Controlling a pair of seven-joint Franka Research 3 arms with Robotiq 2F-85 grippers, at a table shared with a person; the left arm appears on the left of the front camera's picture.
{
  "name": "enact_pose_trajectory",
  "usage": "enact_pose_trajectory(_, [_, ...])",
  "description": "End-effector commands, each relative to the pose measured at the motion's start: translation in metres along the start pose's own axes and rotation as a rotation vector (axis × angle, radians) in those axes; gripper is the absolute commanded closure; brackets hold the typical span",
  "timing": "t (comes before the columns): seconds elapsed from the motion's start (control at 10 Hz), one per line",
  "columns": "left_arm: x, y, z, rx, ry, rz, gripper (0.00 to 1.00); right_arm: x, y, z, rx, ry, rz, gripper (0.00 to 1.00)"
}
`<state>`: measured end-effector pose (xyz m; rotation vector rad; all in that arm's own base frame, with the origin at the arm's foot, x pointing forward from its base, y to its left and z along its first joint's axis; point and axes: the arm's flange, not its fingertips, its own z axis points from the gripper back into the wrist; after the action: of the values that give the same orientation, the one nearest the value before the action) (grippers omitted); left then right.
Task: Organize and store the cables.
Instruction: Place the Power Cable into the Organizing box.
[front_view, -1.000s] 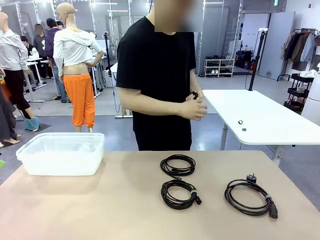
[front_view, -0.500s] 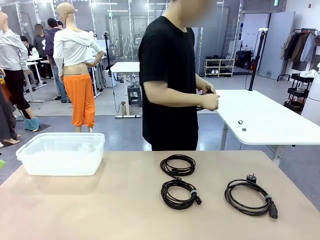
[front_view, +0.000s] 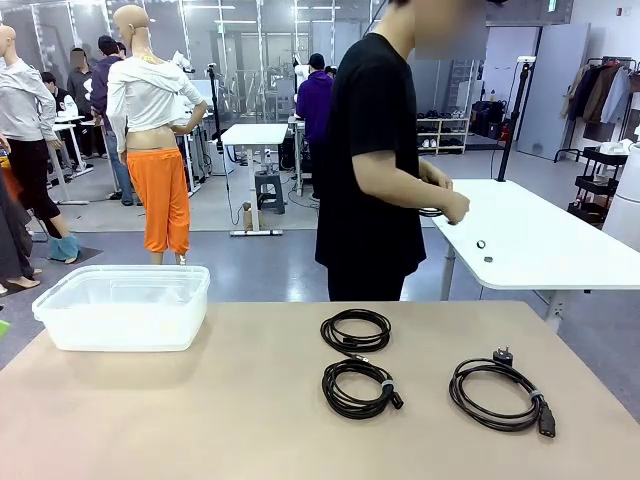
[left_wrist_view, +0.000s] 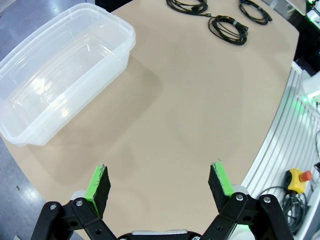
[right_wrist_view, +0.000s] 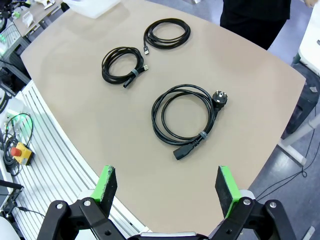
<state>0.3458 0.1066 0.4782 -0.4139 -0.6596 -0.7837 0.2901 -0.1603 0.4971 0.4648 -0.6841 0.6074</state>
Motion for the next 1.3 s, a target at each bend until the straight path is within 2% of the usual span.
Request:
enact_pose_trajectory(0.0, [0.0, 0.0, 0.0, -0.008, -0.008, -0.003, 0.0, 0.0, -0.001, 0.001, 0.01, -0.006, 0.016, 0.0])
enact_pose_trajectory(0.2, [0.0, 0.0, 0.0, -0.008, -0.008, -0.003, 0.0, 0.0, 0.0, 0.0, 0.0, 0.0, 0.0, 0.0])
enact_pose_trajectory(0.3, [0.0, 0.0, 0.0, -0.008, -0.008, -0.003, 0.0, 0.021, 0.014, -0.002, -0.059, 0.1, -0.035, 0.0])
enact_pose_trajectory(0.5, [0.0, 0.0, 0.0, -0.008, -0.008, -0.003, 0.0, 0.064, 0.023, -0.039, -0.172, 0.32, -0.171, 0.0])
enact_pose_trajectory(0.7, [0.0, 0.0, 0.0, -0.008, -0.008, -0.003, 0.0, 0.081, 0.016, -0.08, -0.234, 0.416, -0.28, 0.0])
enact_pose_trajectory(0.9, [0.0, 0.0, 0.0, -0.008, -0.008, -0.003, 0.0, 0.079, 0.006, -0.126, -0.315, 0.478, -0.38, 0.0])
enact_pose_trajectory(1.0, [0.0, 0.0, 0.0, -0.008, -0.008, -0.003, 0.0, 0.075, 0.005, -0.143, -0.273, 0.462, -0.42, 0.0])
enact_pose_trajectory(1.1, [0.0, 0.0, 0.0, -0.008, -0.008, -0.003, 0.0, 0.064, -0.003, -0.171, -0.356, 0.475, -0.468, 0.0])
enact_pose_trajectory(1.2, [0.0, 0.0, 0.0, -0.008, -0.008, -0.003, 0.0, 0.057, -0.007, -0.192, -0.344, 0.454, -0.514, 0.0])
